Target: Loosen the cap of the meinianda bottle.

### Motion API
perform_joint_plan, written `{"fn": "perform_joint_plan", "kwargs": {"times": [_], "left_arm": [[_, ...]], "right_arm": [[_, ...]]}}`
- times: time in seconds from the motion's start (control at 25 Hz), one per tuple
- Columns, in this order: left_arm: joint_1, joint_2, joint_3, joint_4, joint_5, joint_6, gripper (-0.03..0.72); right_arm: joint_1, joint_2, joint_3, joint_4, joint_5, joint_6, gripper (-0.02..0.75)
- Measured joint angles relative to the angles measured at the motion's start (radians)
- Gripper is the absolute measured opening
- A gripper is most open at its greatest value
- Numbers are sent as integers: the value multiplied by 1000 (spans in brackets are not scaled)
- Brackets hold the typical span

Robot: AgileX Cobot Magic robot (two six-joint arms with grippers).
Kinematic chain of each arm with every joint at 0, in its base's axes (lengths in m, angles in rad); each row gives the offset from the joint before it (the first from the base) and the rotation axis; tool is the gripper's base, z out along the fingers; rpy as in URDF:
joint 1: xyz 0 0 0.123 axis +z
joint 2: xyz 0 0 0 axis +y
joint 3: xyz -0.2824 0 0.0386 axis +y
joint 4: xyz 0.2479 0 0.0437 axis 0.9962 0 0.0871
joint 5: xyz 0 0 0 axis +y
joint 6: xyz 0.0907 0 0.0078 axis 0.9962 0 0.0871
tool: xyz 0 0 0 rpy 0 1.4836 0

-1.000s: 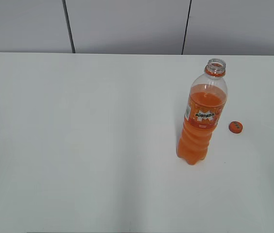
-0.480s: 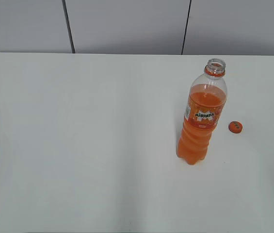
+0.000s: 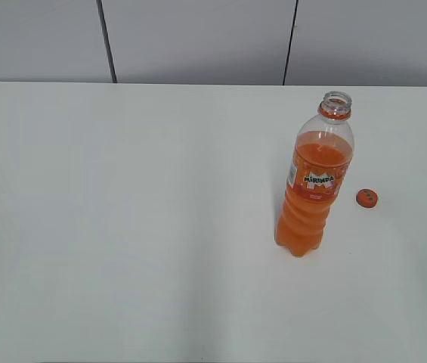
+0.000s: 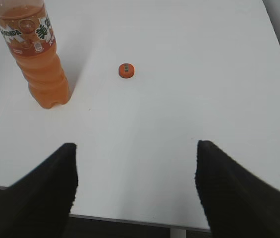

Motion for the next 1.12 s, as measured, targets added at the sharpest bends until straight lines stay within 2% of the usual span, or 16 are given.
{"fn": "perform_joint_plan", "kwargs": {"times": [1.12], "left_arm": [[0,0,0,0,0,0,499]], "right_arm": [[0,0,0,0,0,1,556]]}}
